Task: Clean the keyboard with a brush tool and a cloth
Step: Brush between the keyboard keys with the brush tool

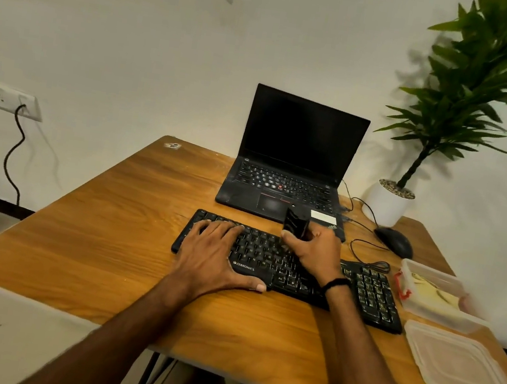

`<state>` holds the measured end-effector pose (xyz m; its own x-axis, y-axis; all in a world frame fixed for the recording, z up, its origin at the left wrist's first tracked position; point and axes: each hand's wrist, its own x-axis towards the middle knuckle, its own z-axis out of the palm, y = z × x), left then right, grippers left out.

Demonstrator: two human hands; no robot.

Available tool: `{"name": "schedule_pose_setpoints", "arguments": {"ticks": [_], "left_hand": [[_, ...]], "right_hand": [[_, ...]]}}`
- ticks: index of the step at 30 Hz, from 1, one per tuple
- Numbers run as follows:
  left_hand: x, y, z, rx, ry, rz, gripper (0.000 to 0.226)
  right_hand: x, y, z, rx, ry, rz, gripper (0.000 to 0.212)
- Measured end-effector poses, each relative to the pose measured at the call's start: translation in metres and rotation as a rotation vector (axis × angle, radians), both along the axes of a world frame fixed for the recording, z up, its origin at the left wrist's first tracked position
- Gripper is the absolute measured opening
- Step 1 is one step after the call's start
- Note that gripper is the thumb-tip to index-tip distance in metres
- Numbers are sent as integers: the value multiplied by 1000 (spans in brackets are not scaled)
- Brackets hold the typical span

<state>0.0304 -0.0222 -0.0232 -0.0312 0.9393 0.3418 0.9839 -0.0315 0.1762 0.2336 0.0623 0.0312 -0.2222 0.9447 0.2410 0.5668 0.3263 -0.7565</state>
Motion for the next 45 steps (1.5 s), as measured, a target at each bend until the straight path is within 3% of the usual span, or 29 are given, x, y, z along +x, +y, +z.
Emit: {"name": "schedule_pose_setpoints", "arguments": {"ticks": [4, 7, 11, 14, 18, 22, 25, 29, 39, 43, 45], "left_hand": [[-2, -2, 0, -4, -8, 1, 134], [0, 2, 3, 13, 4, -3, 133], [2, 1, 4, 11, -15, -3, 134], [2, 2, 6, 14, 1, -3, 134], [2, 1, 3, 27, -8, 1, 134], [2, 1, 3, 28, -8, 2, 135], [2, 1, 4, 24, -18, 4, 135], [2, 1, 4, 24, -6, -1, 136], [17, 3, 3, 47, 22, -49, 135], [21, 6, 2, 33, -17, -46, 137], [20, 6, 1, 35, -33, -45, 137]], "right_hand": [[-9, -10, -3, -184, -14, 229, 36], [-6, -2, 5, -9, -66, 46, 43], [-7, -5, 0, -116, -56, 127, 37], [-4, -1, 5, -27, -68, 35, 44], [-4, -2, 6, -214, 4, 175, 44], [-9, -1, 11, -70, -120, 36, 40], [-13, -2, 11, -110, -162, 115, 40], [-7, 1, 11, -27, -106, -60, 43], [-6, -6, 12, 30, -32, -158, 33], [-4, -15, 6, -314, 165, 215, 39], [-2, -13, 7, -329, 145, 275, 42]]}}
